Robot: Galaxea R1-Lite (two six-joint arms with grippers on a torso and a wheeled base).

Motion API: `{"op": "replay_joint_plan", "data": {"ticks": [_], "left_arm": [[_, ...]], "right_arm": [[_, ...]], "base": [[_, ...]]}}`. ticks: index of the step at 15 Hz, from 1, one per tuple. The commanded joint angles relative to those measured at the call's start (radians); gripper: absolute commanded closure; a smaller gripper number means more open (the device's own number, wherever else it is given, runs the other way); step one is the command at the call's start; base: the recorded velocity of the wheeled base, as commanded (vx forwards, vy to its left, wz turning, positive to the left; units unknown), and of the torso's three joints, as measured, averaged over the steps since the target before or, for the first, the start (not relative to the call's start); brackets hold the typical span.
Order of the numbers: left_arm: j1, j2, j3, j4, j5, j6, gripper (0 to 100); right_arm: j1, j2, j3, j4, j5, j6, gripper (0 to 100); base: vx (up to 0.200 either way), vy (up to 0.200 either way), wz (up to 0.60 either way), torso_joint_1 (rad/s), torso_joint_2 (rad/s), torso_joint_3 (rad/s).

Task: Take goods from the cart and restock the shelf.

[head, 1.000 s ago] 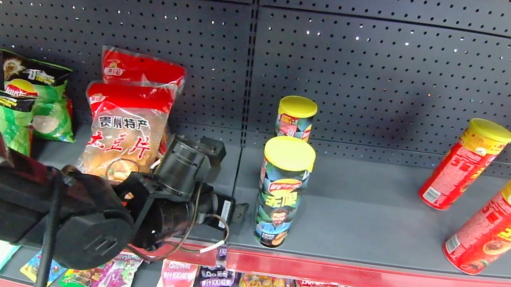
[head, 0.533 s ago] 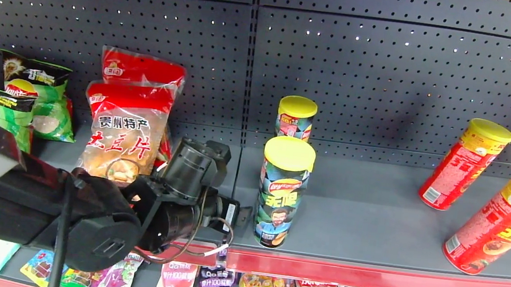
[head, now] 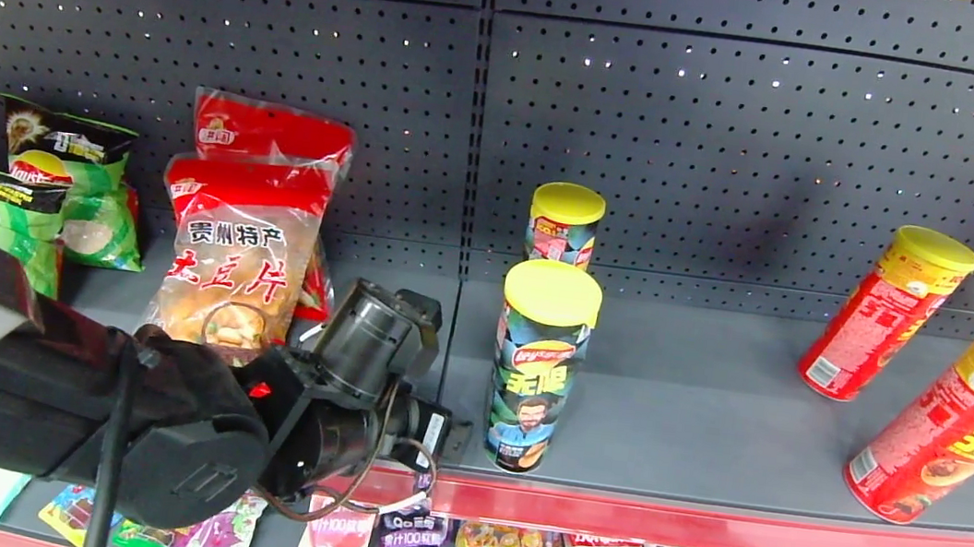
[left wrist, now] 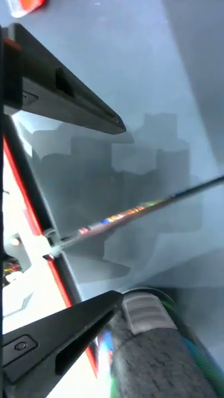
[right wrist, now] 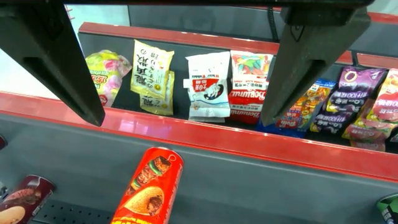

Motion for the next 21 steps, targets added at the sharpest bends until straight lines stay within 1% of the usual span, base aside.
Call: {"op": "replay_joint_plan", "data": {"ticks": [1, 6, 10, 14, 21], "left_arm": [[-0.008, -0.013, -0.004, 0.013, 0.001, -0.001, 0], [-0.025, -0.006, -0.003, 0.016, -0.001, -0.001, 0], [-0.025, 0.009, -0.006, 0.013, -0.001, -0.001, 0], [-0.023, 0.029, -0.039, 0.015, -0.001, -0.001, 0], [-0.023, 0.05, -0.056, 0.015, -0.001, -0.001, 0]], "right_arm": [[0.0, 0.002, 0.0, 0.0, 0.0, 0.0, 0], [0.0, 0.002, 0.0, 0.0, 0.0, 0.0, 0], [0.0, 0.002, 0.0, 0.0, 0.0, 0.0, 0], [0.0, 0.002, 0.0, 0.0, 0.0, 0.0, 0], [0.0, 0.002, 0.0, 0.0, 0.0, 0.0, 0]], "base": [[0.0, 0.0, 0.0, 0.0, 0.0, 0.0], [0.0, 0.0, 0.0, 0.0, 0.0, 0.0], [0.0, 0.0, 0.0, 0.0, 0.0, 0.0], [0.0, 0.0, 0.0, 0.0, 0.0, 0.0], [0.0, 0.0, 0.0, 0.0, 0.0, 0.0]]}}
